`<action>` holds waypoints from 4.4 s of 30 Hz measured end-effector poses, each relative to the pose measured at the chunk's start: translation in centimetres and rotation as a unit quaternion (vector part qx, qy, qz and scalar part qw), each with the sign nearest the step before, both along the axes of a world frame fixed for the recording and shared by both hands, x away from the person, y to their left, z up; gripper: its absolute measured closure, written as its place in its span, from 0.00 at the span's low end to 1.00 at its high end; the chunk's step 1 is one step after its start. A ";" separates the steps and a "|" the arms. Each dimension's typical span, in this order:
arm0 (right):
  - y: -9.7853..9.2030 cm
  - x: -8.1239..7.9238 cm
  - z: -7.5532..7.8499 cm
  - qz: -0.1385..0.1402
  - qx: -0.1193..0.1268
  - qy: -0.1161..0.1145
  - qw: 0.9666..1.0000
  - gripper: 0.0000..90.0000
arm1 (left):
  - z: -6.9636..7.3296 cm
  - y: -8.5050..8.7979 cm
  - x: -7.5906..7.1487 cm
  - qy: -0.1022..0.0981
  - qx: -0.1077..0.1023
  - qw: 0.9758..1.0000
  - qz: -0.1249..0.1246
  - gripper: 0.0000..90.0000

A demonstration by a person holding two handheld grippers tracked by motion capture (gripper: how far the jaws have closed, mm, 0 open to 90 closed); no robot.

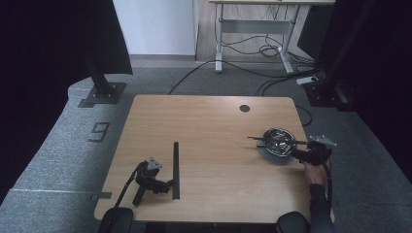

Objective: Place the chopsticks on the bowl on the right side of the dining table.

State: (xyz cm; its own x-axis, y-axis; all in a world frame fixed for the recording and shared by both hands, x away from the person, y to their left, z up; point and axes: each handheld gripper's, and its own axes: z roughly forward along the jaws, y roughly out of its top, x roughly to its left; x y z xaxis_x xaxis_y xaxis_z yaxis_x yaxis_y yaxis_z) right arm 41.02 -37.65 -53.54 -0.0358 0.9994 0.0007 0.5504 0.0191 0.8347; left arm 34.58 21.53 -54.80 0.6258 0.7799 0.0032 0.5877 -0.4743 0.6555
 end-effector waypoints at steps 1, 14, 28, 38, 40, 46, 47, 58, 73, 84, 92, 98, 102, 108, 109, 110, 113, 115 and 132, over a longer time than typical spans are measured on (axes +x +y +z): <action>0.1 0.0 0.0 0.002 -0.001 0.000 1.000 0.00 | 0.0 0.0 0.0 0.000 0.000 1.000 0.000 0.00; -0.5 0.2 -0.1 0.004 0.008 -0.003 1.000 0.00 | 0.0 0.0 0.0 0.000 0.000 1.000 0.000 0.00; 0.0 0.5 -0.4 0.022 0.009 0.003 1.000 0.00 | 0.0 0.0 0.0 0.000 0.000 1.000 0.000 0.00; 0.6 0.5 -0.5 0.035 0.003 0.004 0.999 0.02 | 0.0 0.0 0.0 0.000 0.000 1.000 0.000 0.00; 0.6 0.5 -0.5 0.035 0.004 0.005 0.999 0.02 | 0.0 0.0 0.0 0.000 0.000 1.000 0.000 0.00; 0.7 0.5 -0.6 0.038 0.006 0.006 0.999 0.02 | 0.0 0.0 0.0 0.000 0.000 1.000 0.000 0.00; 0.7 0.5 -0.5 0.037 0.004 0.006 0.999 0.02 | 0.0 0.0 0.0 0.000 0.000 1.000 0.000 0.00; 1.0 0.1 -0.2 0.032 -0.014 0.005 0.999 0.02 | 0.0 0.0 0.0 0.000 0.000 1.000 0.000 0.00; 1.3 0.1 -0.2 0.038 -0.019 0.005 0.999 0.03 | 0.0 0.0 0.0 0.000 0.000 1.000 0.000 0.00; 1.2 0.1 0.0 0.037 -0.021 0.006 0.999 0.03 | 0.0 0.0 0.0 0.000 0.000 1.000 0.000 0.00; 0.7 -0.5 0.9 0.040 -0.010 0.016 0.999 0.00 | 0.0 0.0 0.0 0.000 0.000 1.000 0.000 0.00; 0.8 -1.7 2.3 0.055 -0.011 0.024 0.998 0.00 | 0.0 0.0 0.0 0.000 0.001 1.000 -0.001 0.00; 1.2 -2.9 3.2 0.074 -0.023 0.023 0.997 0.00 | 0.0 0.0 0.0 0.000 0.000 1.000 0.000 0.00; 1.7 -5.1 4.0 0.099 -0.041 0.024 0.994 0.00 | 0.0 0.0 0.0 0.000 -0.001 1.000 0.000 0.00; 1.8 -5.5 4.1 0.102 -0.044 0.025 0.994 0.00 | 0.0 0.0 0.0 0.000 -0.001 1.000 0.000 0.00; 1.9 -5.8 4.2 0.105 -0.047 0.026 0.993 0.00 | 0.0 0.0 0.0 0.000 -0.001 1.000 0.000 0.00; 2.2 -6.8 4.5 0.113 -0.054 0.032 0.992 0.00 | 0.0 0.0 0.0 0.000 0.000 1.000 0.000 0.00; 2.4 -7.3 4.7 0.120 -0.058 0.034 0.991 0.00 | 0.0 0.0 0.0 0.000 0.000 1.000 0.000 0.00; 7.0 -8.9 6.2 0.198 -0.058 0.051 0.977 0.00 | 0.0 0.0 0.0 0.000 0.000 1.000 0.000 0.00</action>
